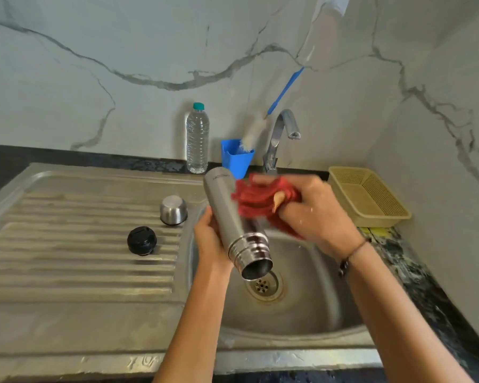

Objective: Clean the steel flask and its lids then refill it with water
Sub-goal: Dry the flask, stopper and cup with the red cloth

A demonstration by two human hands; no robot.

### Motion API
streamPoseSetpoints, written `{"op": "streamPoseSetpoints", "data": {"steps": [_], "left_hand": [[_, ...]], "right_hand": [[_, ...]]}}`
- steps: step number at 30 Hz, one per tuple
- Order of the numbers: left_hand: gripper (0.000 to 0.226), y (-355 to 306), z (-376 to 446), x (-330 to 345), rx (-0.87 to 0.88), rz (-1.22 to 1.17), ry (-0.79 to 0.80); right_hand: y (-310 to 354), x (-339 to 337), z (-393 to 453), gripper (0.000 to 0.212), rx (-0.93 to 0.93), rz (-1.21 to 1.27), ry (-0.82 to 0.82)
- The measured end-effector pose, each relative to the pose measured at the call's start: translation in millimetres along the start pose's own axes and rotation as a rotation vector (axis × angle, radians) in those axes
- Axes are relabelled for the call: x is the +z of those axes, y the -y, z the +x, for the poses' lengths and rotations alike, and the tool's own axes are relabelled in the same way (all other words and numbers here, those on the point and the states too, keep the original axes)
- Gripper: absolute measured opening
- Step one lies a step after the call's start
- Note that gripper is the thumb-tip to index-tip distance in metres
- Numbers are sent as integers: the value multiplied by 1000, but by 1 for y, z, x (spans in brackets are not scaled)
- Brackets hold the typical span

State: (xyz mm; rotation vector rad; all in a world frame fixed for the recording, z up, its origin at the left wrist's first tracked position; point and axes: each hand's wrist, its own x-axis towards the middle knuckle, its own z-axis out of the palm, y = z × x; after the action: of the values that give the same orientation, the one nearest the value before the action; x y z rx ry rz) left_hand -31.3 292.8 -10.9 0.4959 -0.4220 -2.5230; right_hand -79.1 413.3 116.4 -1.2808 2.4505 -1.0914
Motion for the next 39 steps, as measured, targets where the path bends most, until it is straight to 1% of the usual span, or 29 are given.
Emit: {"op": "streamPoseSetpoints", "data": {"steps": [2,3,4,6,10,12,15,18,21,23,24,26,27,28,30,32,34,36,37,39], "left_hand": [[51,-2,-3,1,-13,81,34],[55,-4,-4,2,-35,129,61],[58,-5,-7,5,-53,172,71],[57,-9,-9,7,-76,245,103],[49,-16,-8,7,-45,313,101],[46,-15,-8,4,-26,332,98],[37,-8,-7,-1,-5,298,91],[37,-2,-7,-4,-52,181,87],[47,3,-6,-9,-103,81,120],[54,4,-3,-14,-149,74,93],[60,5,-1,-15,-166,80,65],[80,5,7,-19,-151,96,-22],[85,5,10,-20,-141,87,-44],[83,4,10,-19,-132,74,-43],[67,4,9,-18,-112,65,-36],[59,3,8,-20,-122,60,-4],[60,1,9,-21,-122,88,23],[60,-4,6,-18,-127,139,72],[62,-5,5,-18,-133,165,106],[67,-10,0,-13,-139,224,164]], "right_hand": [[2,-1,27,47,-5,-22,-180],[4,1,41,46,-4,-31,-222],[6,3,53,44,-7,-37,-229],[7,11,71,40,-28,-112,-194],[11,29,73,45,-55,-437,-38],[12,34,66,44,-57,-497,-5],[12,37,47,44,-55,-543,73],[10,43,19,46,-60,-496,138],[3,43,-6,50,-37,-424,147],[1,43,-24,51,-42,-392,153],[1,44,-34,51,-57,-360,141],[-1,43,-47,52,-86,-293,96],[-3,41,-48,52,-93,-277,87],[-5,38,-46,52,-92,-270,95],[-10,29,-36,48,-80,-209,110],[-12,20,-20,46,-85,-136,34],[-11,15,-1,45,-108,-135,-85],[-9,14,23,44,-91,-164,-199],[-6,14,36,43,-72,-166,-232],[0,17,58,41,-51,-168,-245]]}}
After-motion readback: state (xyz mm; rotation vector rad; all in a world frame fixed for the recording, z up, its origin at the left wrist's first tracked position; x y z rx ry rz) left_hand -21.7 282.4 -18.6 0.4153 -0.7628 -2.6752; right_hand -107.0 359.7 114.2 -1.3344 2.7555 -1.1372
